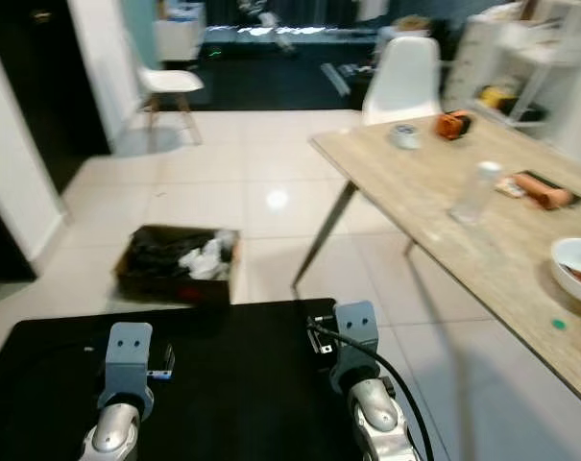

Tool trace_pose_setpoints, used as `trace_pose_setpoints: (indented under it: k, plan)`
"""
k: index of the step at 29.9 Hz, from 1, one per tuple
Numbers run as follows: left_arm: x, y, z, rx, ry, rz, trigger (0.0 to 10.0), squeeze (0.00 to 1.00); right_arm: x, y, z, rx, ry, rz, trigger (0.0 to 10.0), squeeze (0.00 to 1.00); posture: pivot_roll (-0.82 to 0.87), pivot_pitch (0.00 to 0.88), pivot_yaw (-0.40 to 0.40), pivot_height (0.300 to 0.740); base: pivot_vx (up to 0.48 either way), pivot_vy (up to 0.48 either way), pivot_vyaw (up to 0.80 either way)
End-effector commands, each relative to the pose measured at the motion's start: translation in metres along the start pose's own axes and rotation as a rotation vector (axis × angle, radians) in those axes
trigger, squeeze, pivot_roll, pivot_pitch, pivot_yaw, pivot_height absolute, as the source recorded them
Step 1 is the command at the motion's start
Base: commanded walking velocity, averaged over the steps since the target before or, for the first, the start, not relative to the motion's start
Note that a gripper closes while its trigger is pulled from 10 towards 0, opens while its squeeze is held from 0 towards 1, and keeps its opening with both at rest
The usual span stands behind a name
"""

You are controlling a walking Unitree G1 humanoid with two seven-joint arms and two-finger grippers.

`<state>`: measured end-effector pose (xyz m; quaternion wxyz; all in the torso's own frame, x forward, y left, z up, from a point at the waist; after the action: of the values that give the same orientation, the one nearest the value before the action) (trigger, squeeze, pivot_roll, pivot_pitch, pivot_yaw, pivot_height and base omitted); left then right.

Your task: Restocking fridge

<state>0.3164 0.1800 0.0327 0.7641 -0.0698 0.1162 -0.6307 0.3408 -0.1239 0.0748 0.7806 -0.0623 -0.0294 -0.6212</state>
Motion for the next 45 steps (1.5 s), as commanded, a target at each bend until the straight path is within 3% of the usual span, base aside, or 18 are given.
trace_pose_setpoints:
  k: [1,32,45]
  plan:
    - [-0.001,-0.001,-0.006,-0.025,0.0,0.003,10.0,0.06,-0.001,-0.001,-0.004,-0.016,-0.003,0.006,10.0,0.0,-0.09,0.114,0.018,0.71,0.292,0.0,-0.8]
    - [0.008,-0.004,-0.008,-0.03,-0.013,-0.047,10.0,0.0,0.001,-0.001,-0.005,-0.025,-0.001,-0.001,10.0,0.0,-0.09,0.113,0.019,0.71,0.281,0.0,-0.8]
    - [0.016,-0.009,-0.008,-0.025,-0.026,-0.094,10.0,0.0,0.001,0.0,-0.004,-0.024,-0.003,0.001,10.0,0.0,-0.09,0.108,0.019,0.71,0.0,0.0,-0.8]
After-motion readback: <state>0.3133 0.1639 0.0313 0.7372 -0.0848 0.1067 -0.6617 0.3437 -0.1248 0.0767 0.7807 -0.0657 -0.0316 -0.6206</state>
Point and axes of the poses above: a point about 5 cm out from each wrist's last joint towards the gripper, its own y axis pointing out of the wrist towards the gripper, its own z axis along the axis of the wrist's last joint, x = y × z, the point moved 5 cm from there along y, pointing out of the wrist towards the gripper, and after that the axes turned 5 degrees about -y, right-handed, at the moved point
